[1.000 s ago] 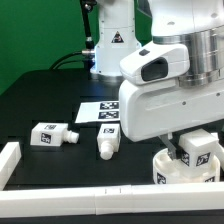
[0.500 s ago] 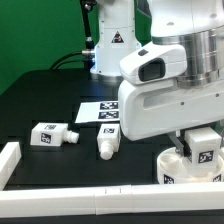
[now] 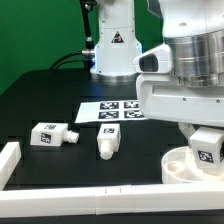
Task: Assemble stool
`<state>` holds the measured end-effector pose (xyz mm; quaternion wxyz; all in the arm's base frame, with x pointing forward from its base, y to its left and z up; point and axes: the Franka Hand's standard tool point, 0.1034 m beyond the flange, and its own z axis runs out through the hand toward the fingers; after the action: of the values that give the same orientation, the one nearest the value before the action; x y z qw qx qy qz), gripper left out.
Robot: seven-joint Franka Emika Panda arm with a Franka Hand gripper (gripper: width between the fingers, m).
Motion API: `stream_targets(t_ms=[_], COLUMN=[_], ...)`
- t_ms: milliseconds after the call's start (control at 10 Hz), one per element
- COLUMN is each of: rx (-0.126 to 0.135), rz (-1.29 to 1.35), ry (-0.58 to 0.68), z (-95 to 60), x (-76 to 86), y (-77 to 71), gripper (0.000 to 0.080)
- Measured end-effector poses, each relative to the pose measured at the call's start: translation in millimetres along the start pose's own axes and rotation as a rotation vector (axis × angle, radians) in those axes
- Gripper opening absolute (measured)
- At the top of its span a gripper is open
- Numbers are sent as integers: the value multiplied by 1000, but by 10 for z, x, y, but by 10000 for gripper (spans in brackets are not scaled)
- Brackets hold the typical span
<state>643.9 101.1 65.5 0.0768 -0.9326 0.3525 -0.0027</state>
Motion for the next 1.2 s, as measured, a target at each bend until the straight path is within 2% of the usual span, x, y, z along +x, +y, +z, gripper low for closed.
stream_targets(t_ms=[300, 500, 600, 700, 800, 1000, 1100, 1200], rx=[-2, -19, -13, 25, 40, 40, 40, 40], rz=[205, 620, 832, 967, 1055, 1053, 1051, 1028], ry=[-1, 13, 30, 55, 54, 52, 52, 52], z=[3, 40, 79, 82, 81, 88, 90, 83], x=[-6, -107, -159, -162, -164, -172, -175, -173], y=[5, -13, -18, -4, -1, -3, -4, -8], gripper=[330, 331, 331, 331, 331, 331, 507, 604])
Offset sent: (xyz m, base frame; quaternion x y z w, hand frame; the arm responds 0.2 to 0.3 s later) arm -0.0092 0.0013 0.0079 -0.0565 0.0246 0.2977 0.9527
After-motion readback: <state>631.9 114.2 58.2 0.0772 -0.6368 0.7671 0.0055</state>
